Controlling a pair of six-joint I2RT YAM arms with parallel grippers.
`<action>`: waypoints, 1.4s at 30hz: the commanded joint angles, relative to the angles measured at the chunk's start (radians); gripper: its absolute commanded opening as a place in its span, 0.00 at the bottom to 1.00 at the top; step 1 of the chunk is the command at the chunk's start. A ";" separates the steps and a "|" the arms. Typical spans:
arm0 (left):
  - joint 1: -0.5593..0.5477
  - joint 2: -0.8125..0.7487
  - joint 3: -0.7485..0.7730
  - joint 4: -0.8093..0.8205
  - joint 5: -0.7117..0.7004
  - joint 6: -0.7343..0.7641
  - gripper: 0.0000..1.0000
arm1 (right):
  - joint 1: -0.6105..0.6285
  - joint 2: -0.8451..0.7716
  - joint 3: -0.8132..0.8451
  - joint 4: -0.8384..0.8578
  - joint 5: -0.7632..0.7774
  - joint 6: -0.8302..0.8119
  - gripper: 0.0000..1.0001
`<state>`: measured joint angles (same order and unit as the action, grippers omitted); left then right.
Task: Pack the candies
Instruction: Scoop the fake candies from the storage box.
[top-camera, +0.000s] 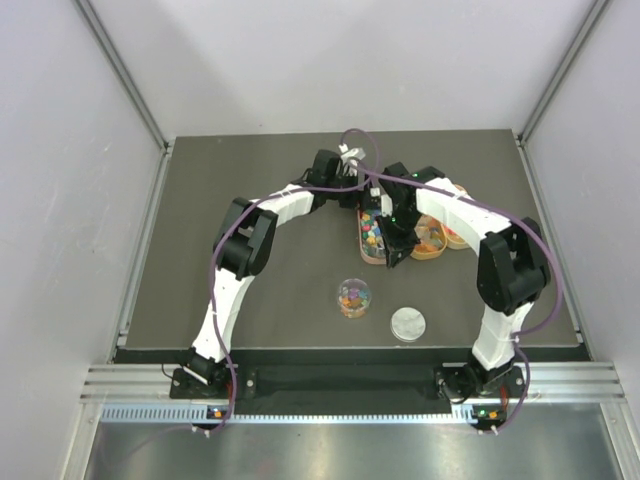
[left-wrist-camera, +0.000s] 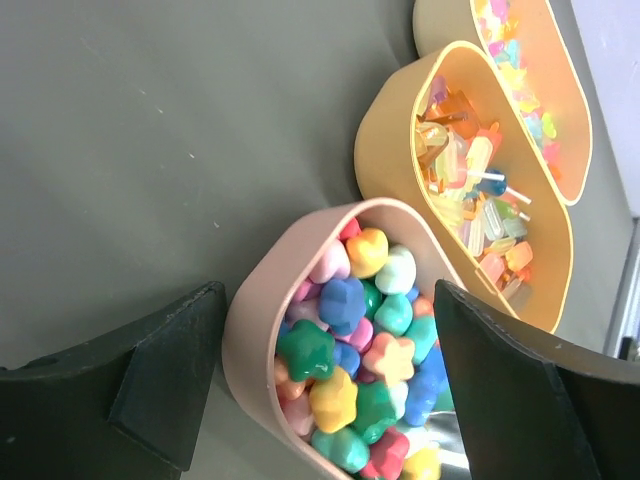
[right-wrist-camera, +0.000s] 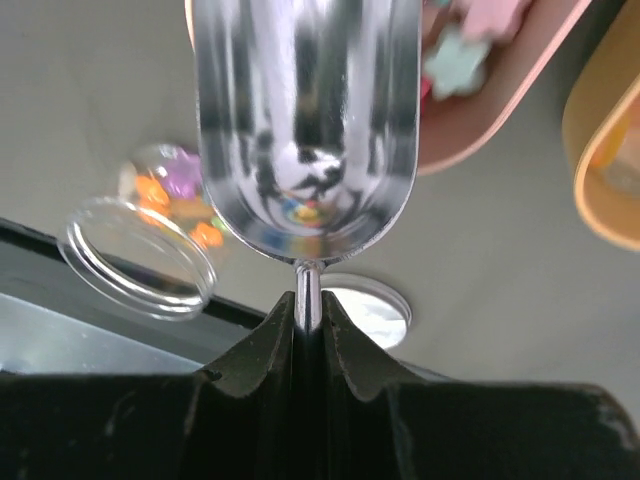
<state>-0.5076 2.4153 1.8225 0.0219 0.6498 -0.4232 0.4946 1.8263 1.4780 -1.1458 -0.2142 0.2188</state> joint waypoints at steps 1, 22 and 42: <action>-0.002 -0.013 -0.019 0.010 -0.019 -0.060 0.89 | -0.001 0.040 0.111 0.031 -0.024 0.016 0.00; 0.096 -0.147 -0.020 -0.057 -0.245 0.027 0.98 | -0.002 -0.007 -0.001 0.023 0.021 0.027 0.00; 0.143 -0.297 -0.361 -0.145 0.128 0.176 0.00 | -0.005 0.024 0.034 0.020 0.052 0.033 0.00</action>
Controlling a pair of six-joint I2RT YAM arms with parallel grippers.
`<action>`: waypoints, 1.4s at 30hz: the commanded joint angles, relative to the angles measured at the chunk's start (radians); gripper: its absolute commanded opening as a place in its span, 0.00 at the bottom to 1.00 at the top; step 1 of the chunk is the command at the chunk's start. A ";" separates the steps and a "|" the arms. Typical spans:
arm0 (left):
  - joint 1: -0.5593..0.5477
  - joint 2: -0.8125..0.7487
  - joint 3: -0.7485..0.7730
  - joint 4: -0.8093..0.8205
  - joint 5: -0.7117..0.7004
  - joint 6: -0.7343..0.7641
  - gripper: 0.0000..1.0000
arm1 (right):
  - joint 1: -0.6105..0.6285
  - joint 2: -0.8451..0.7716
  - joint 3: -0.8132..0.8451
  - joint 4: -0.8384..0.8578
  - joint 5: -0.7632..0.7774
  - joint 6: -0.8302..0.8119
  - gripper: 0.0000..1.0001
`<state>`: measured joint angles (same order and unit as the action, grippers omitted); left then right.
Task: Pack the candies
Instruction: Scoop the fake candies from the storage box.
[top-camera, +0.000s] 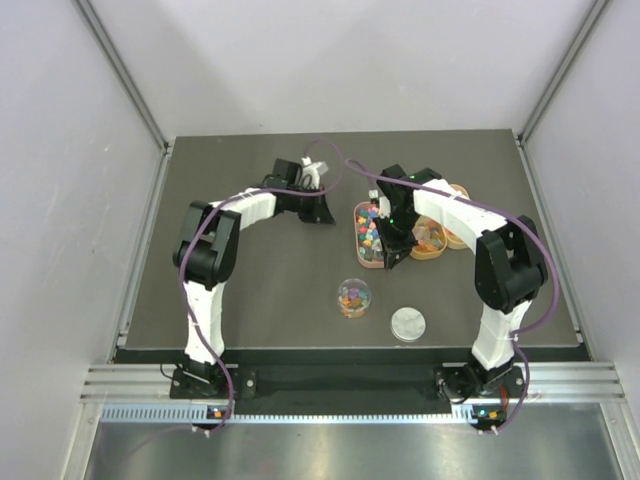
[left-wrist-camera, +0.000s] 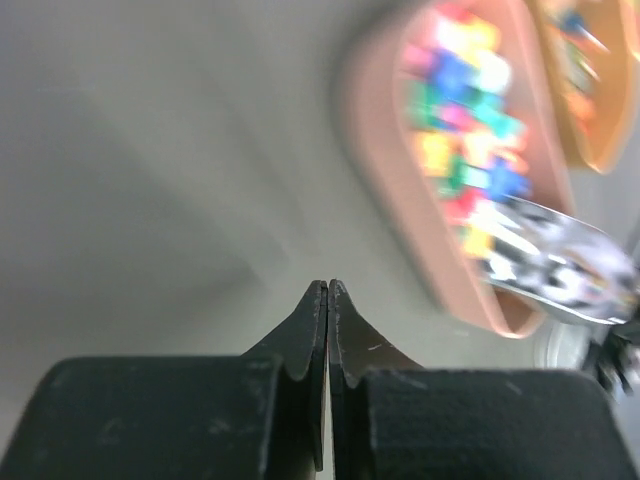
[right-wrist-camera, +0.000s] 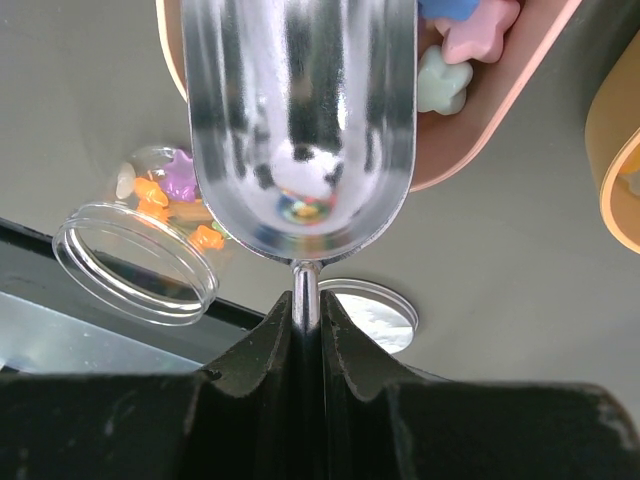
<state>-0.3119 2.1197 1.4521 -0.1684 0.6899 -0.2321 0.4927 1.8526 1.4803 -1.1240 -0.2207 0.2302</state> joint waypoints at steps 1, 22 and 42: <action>-0.062 0.003 0.010 0.058 0.092 -0.035 0.00 | -0.003 -0.006 0.031 -0.003 0.063 0.021 0.00; -0.211 0.108 0.031 0.205 0.142 -0.225 0.00 | -0.040 -0.007 -0.041 -0.046 0.107 0.070 0.00; -0.234 0.181 0.137 0.195 0.142 -0.239 0.00 | -0.077 0.138 0.173 -0.010 0.124 0.035 0.00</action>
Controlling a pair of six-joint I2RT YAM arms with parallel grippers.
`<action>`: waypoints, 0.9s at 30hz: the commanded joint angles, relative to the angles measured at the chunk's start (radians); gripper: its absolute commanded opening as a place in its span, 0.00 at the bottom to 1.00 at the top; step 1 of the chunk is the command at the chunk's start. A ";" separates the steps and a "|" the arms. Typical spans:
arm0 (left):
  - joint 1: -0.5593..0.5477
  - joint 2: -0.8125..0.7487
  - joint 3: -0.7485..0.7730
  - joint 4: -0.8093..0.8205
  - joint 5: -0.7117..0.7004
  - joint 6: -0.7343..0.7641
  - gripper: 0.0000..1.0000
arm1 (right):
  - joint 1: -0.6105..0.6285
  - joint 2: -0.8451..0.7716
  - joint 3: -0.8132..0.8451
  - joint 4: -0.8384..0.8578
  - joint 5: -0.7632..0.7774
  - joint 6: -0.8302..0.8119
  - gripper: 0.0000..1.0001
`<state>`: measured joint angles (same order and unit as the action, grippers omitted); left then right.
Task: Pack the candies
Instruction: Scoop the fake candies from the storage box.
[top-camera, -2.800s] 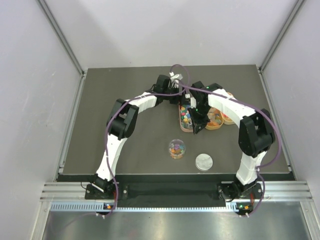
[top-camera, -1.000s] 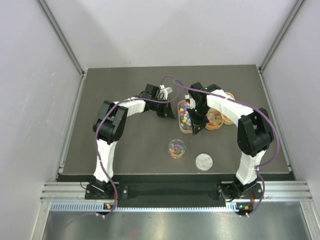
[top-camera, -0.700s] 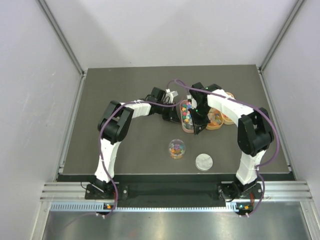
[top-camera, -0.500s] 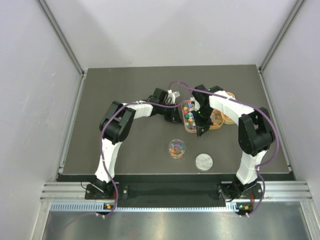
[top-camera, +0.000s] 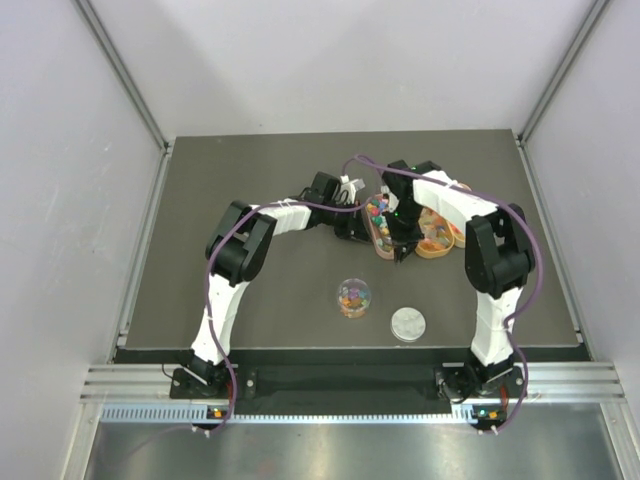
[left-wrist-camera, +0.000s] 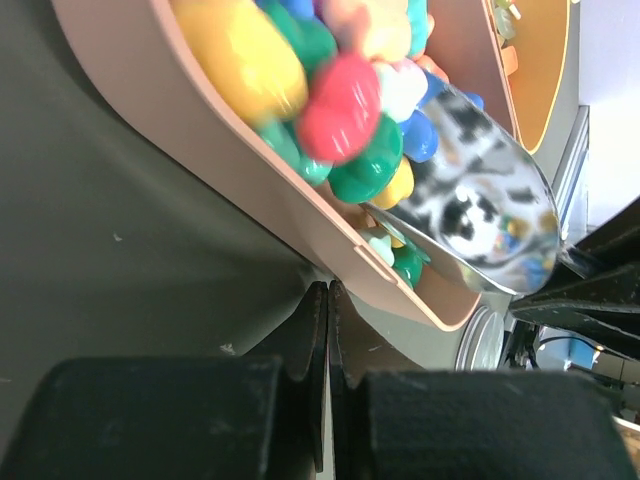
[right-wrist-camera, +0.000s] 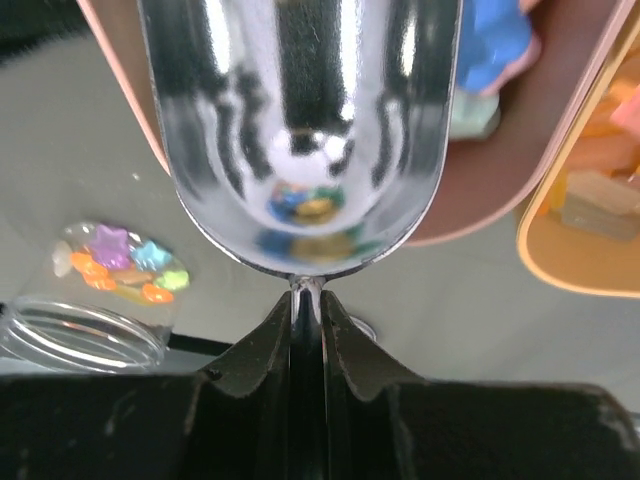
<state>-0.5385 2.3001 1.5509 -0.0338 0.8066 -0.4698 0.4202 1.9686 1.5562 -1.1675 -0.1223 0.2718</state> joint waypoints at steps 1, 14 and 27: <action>-0.008 0.005 0.038 0.061 0.026 -0.001 0.00 | 0.002 0.030 0.110 0.038 0.026 -0.006 0.00; 0.008 -0.011 0.006 0.044 0.022 0.020 0.00 | 0.009 0.062 0.071 0.068 0.013 0.003 0.00; 0.017 -0.022 -0.017 0.041 0.019 0.026 0.00 | -0.018 0.096 0.053 0.147 -0.002 -0.016 0.00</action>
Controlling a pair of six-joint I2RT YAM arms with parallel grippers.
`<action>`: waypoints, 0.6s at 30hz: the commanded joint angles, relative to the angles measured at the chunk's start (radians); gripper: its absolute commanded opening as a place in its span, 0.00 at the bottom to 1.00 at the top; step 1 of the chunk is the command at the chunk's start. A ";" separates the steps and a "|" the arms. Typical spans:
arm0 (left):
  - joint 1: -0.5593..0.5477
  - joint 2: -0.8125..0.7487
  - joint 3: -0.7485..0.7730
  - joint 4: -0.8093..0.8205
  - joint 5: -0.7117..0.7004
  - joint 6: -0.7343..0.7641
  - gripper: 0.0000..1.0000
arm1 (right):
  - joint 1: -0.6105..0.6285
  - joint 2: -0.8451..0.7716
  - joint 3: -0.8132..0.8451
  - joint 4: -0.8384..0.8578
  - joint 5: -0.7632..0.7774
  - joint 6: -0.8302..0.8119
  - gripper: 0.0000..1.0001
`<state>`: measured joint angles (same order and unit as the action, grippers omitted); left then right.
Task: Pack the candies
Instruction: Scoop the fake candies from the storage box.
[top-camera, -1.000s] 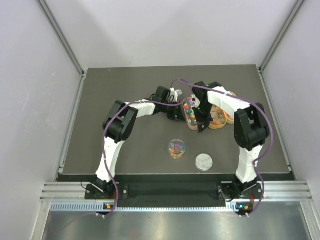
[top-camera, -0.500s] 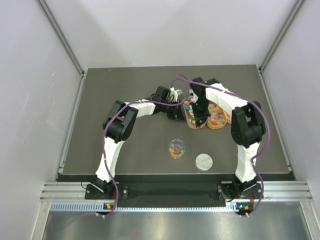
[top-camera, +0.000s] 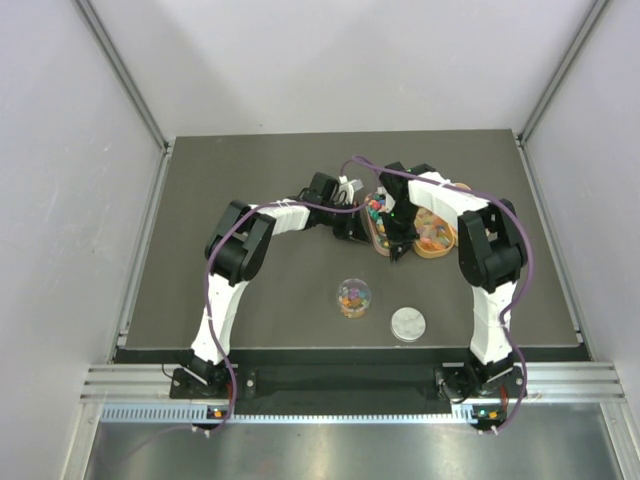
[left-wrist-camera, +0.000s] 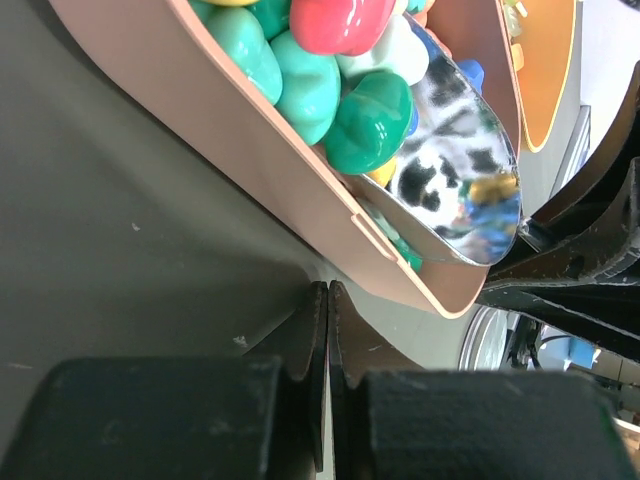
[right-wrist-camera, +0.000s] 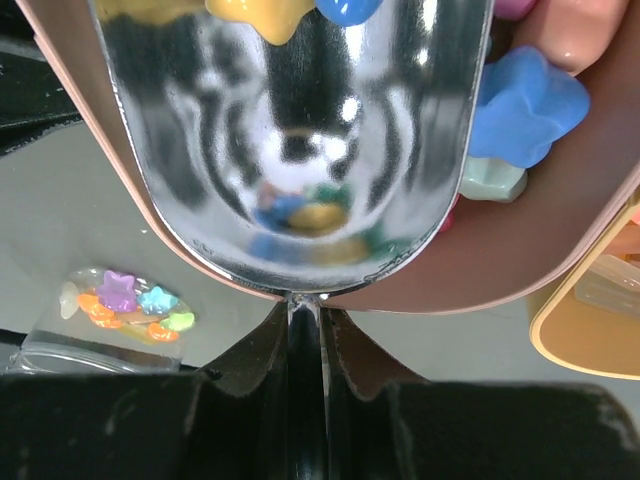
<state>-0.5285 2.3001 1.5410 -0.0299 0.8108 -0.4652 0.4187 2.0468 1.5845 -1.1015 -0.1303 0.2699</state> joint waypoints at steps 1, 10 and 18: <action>0.007 -0.025 -0.005 0.038 0.014 0.022 0.00 | -0.015 0.016 0.040 0.086 0.008 -0.014 0.00; 0.005 -0.027 -0.002 0.035 0.016 0.020 0.00 | -0.044 -0.034 -0.006 0.147 0.018 -0.018 0.00; 0.008 -0.060 -0.012 -0.048 0.019 0.059 0.00 | -0.047 -0.085 -0.034 0.216 0.018 -0.029 0.00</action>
<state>-0.5251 2.2993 1.5406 -0.0444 0.8192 -0.4461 0.3912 2.0209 1.5463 -1.0016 -0.1501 0.2520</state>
